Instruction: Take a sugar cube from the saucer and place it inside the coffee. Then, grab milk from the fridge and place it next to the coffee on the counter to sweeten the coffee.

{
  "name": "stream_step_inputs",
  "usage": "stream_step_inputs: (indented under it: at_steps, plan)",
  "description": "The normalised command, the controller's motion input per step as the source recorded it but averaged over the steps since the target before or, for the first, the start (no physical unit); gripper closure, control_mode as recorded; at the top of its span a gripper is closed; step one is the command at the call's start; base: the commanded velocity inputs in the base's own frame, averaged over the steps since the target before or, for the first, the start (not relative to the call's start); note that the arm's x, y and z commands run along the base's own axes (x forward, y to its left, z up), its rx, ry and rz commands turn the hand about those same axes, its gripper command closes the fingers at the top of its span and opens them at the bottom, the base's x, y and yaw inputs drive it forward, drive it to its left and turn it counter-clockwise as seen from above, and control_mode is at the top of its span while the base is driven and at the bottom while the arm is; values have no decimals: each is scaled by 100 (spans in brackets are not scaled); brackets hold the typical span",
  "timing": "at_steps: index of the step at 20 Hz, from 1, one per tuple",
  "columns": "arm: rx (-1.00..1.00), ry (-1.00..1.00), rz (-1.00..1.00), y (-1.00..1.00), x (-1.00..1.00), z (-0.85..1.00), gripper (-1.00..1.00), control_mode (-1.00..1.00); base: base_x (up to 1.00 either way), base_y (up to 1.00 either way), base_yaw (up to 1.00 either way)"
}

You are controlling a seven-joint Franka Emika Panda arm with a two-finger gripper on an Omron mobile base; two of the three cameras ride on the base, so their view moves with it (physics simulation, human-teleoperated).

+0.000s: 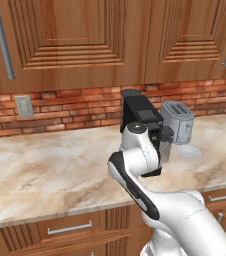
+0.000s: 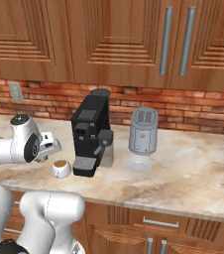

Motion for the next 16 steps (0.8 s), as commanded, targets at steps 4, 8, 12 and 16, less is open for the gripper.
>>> stream_step_inputs:
  at_steps: [4,8,12,16]
  plan:
    - [-2,3,-1,-12,41,-10,100,-100,0,0,0]
    - [-4,0,-2,-37,21,-19,100,-100,0,0,0]
    - [-3,0,0,-14,9,-24,100,-100,0,0,0]
    - [-3,0,0,0,2,-28,100,-100,0,0,0]
